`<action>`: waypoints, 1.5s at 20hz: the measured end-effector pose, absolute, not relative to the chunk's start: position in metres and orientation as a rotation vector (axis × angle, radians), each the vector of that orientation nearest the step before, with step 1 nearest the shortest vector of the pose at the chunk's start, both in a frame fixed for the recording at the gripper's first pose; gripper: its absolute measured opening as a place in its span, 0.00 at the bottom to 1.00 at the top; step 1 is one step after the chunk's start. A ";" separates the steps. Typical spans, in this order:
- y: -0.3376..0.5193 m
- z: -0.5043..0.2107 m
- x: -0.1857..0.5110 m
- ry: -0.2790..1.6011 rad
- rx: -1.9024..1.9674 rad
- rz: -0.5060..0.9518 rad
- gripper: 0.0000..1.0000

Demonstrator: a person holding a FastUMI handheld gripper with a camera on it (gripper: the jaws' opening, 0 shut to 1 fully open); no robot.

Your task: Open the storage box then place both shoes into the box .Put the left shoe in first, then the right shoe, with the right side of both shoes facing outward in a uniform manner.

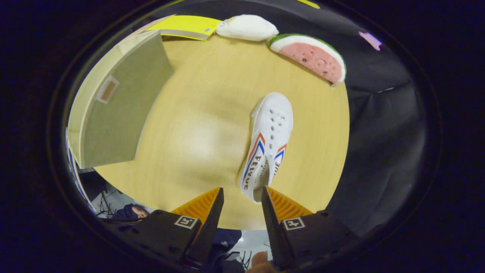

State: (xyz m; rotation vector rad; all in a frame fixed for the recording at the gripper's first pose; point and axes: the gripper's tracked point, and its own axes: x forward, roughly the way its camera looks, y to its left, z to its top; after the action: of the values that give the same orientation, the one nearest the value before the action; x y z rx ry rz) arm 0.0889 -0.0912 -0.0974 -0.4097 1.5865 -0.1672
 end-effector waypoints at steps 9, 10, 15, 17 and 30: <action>-0.150 -0.137 0.114 1.548 -0.268 -0.203 0.72; -0.159 -0.141 0.120 1.529 -0.292 -0.216 0.71; -0.170 -0.158 0.141 1.476 -0.228 -0.238 0.72; -0.163 -0.161 0.139 1.492 -0.187 -0.212 0.68; -0.141 -0.142 0.141 1.395 0.128 -0.124 0.06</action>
State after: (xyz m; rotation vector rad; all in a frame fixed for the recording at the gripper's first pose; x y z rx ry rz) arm 0.1409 -0.1414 -0.1416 0.1280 1.3953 -0.1242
